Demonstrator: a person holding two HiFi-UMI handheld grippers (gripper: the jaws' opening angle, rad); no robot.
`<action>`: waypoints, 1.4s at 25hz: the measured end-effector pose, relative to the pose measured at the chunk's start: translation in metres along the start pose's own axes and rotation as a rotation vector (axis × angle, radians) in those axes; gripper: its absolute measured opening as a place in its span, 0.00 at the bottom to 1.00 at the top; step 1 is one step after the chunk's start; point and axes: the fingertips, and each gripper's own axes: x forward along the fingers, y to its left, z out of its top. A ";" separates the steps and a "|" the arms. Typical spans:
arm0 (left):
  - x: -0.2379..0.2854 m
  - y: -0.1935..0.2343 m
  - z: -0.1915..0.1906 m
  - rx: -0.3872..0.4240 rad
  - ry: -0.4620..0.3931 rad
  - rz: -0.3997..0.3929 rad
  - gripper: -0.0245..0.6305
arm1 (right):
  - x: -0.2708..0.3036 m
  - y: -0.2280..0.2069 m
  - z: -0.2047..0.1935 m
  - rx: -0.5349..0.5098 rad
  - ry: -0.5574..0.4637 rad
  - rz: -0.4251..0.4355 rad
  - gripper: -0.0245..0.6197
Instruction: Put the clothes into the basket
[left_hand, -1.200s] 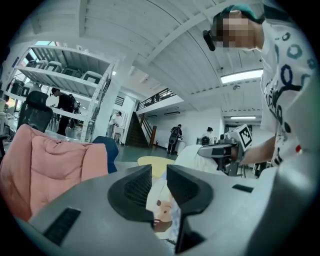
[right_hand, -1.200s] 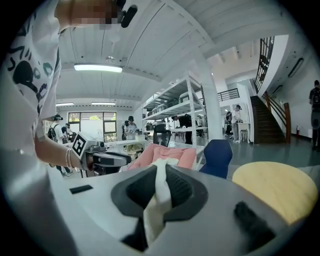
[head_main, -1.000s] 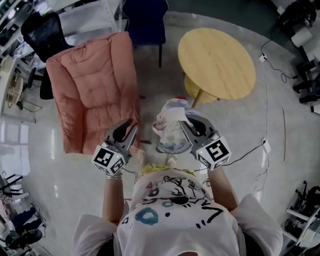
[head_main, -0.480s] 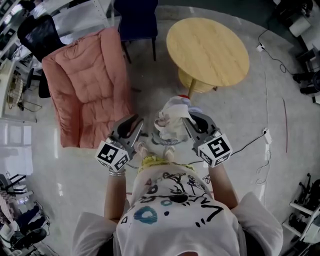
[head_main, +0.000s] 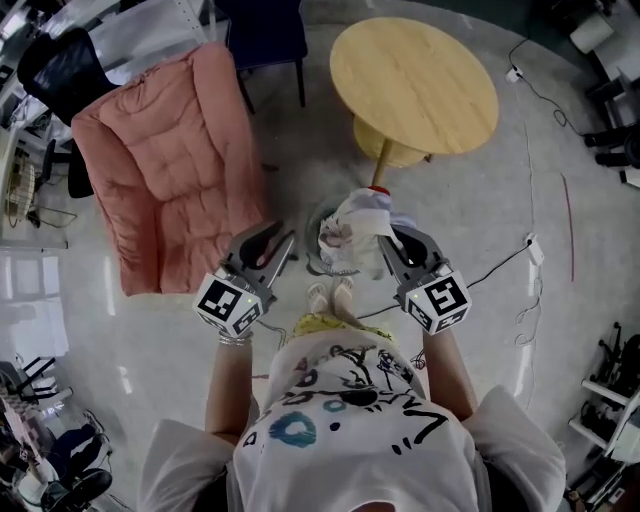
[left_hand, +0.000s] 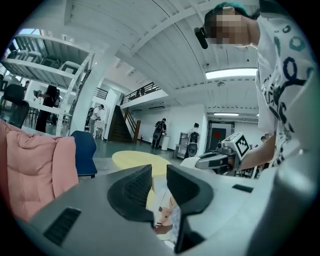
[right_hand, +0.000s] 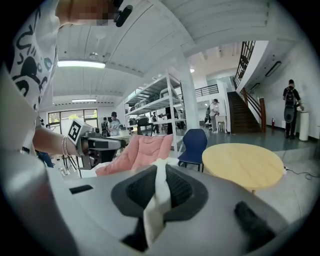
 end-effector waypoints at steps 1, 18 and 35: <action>0.001 0.002 -0.002 -0.001 0.009 -0.011 0.17 | 0.001 -0.001 -0.001 0.003 0.001 -0.011 0.12; 0.033 0.032 -0.064 -0.064 0.081 -0.010 0.17 | 0.057 -0.007 -0.081 0.032 0.104 0.035 0.12; 0.050 0.032 -0.114 -0.147 0.109 0.023 0.17 | 0.099 -0.021 -0.165 0.107 0.264 0.026 0.30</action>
